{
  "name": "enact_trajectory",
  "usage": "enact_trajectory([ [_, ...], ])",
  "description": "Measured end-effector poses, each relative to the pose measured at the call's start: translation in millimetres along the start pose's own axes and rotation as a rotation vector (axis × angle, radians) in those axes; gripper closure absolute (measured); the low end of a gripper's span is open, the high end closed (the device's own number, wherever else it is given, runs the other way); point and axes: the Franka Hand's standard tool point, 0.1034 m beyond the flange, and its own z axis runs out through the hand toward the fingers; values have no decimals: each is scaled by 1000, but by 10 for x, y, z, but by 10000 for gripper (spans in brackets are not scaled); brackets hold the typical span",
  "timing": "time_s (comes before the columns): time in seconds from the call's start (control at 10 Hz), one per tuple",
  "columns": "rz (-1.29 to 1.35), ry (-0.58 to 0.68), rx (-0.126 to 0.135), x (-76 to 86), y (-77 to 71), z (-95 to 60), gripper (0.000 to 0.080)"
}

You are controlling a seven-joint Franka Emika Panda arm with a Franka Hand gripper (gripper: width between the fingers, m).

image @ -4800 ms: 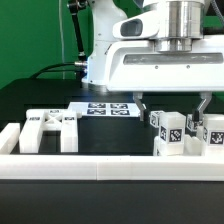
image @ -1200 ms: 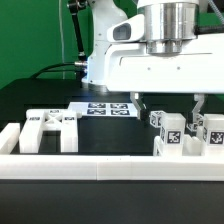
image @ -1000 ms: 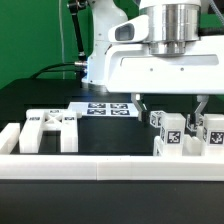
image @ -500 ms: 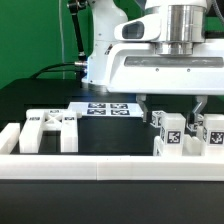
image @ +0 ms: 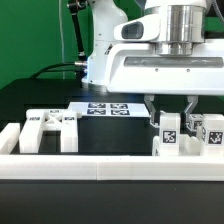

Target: Assemble chair

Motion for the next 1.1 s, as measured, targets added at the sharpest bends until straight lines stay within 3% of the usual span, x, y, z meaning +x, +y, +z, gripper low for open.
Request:
enact_trajectory([
  [1.1, 992, -10, 22, -6, -42, -11, 508],
])
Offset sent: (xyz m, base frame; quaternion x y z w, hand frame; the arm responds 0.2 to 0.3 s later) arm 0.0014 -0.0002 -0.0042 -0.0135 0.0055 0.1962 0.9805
